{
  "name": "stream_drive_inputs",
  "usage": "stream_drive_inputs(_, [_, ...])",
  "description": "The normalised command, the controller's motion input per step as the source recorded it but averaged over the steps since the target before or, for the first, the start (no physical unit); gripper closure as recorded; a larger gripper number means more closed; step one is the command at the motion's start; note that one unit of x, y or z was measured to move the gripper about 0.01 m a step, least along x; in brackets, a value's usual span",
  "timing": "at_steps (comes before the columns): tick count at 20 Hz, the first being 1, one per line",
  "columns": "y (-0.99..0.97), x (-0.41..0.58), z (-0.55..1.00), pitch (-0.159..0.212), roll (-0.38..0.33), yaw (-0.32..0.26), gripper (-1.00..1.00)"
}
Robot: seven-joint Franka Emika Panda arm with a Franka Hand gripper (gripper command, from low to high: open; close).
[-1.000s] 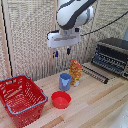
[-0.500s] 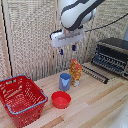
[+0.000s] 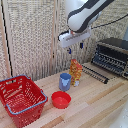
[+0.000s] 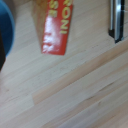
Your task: Kindly position your hand close to the oven tray's handle. Softly yet firmly grasp the handle using your hand. Slowly and with caution, draw the tray out until it is fully stretched out.
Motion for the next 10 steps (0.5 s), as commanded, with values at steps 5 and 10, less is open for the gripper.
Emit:
stream_drive_inputs(5, [-0.45, -0.097, 0.0, 0.016, -0.333, 0.067, -1.0])
stream_drive_inputs(10, [-0.4, -0.103, 0.0, 0.018, -0.364, 0.068, -1.0])
